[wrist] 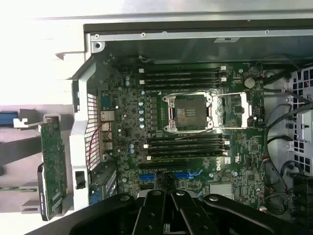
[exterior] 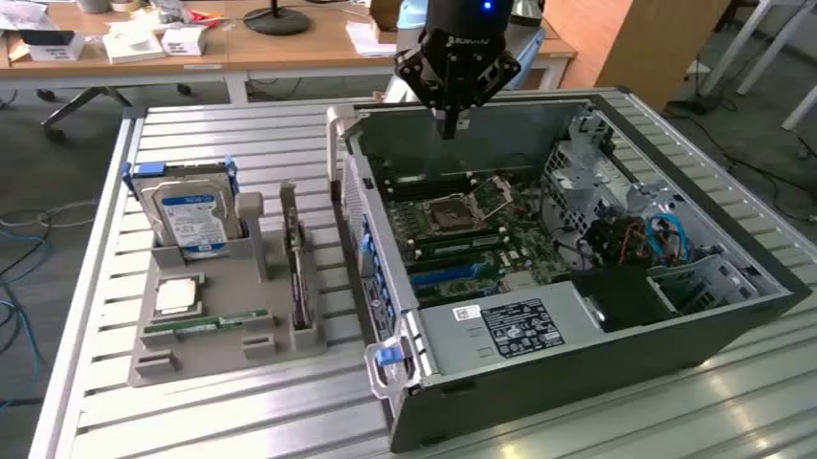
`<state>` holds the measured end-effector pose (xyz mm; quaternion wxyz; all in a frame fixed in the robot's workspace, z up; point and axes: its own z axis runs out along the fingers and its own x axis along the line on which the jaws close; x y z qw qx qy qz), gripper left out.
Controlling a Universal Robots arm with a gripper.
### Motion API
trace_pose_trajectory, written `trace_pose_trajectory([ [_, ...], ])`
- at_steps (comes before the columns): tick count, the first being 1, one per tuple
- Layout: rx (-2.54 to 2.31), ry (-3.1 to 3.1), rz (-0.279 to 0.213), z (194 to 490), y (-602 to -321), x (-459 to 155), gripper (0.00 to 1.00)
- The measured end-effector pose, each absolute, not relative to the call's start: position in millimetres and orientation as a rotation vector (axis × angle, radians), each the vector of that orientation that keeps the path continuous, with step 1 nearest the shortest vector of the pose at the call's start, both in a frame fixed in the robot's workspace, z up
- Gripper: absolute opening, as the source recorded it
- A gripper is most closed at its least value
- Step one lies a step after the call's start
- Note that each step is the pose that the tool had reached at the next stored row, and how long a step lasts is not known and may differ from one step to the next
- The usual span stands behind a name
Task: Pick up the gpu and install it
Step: 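Reach for the gpu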
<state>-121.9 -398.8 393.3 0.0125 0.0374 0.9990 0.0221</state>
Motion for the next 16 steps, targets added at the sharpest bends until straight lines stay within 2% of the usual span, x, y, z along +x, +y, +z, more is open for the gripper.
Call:
trace_pose_trajectory([
  [16, 0.117, 3.114, 0.069, 393.3, -398.9, -125.3, 0.11],
])
